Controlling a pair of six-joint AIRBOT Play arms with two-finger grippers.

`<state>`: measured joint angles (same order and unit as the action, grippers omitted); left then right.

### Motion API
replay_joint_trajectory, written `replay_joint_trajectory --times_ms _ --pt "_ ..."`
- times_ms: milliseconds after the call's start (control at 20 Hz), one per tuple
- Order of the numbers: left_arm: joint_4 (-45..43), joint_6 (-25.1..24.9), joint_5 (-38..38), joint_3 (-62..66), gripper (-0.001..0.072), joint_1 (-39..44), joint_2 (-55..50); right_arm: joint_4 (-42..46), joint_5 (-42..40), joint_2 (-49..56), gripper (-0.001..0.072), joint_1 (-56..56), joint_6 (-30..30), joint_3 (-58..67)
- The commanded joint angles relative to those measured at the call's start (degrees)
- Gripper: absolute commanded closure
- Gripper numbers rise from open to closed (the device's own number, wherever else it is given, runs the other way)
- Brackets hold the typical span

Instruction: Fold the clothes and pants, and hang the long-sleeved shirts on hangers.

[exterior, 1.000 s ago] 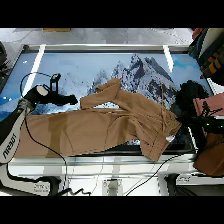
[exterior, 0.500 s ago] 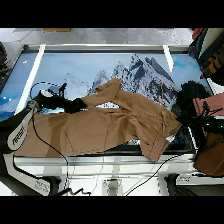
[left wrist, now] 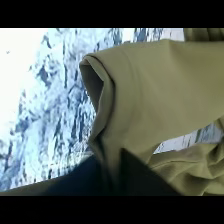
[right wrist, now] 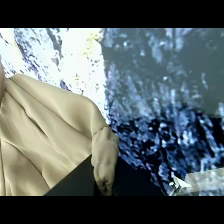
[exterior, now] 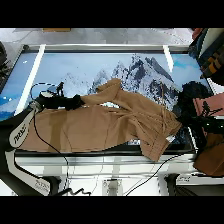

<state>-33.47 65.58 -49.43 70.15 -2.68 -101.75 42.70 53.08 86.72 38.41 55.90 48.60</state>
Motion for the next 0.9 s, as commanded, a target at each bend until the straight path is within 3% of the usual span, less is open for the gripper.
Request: replay_joint_trajectory --times_ms 0,100,550,850 --pt "1.84 0.04 0.72 0.04 0.0655 -0.61 -0.02 -0.02 0.04 0.00 0.0674 -0.02 0.00 0.02" --pt "4.02 -0.02 0.37 0.07 0.0694 -0.63 0.09 -0.02 0.04 0.00 0.0675 -0.02 0.02 0.02" --pt "4.42 -5.25 1.79 6.64 0.0691 -9.29 11.23 -2.56 0.28 -0.07 0.0675 -0.02 -0.11 0.37" --pt "4.37 -7.61 13.94 12.26 0.0691 -16.11 17.57 -3.96 3.30 -0.33 0.0675 -0.02 -0.09 6.25"
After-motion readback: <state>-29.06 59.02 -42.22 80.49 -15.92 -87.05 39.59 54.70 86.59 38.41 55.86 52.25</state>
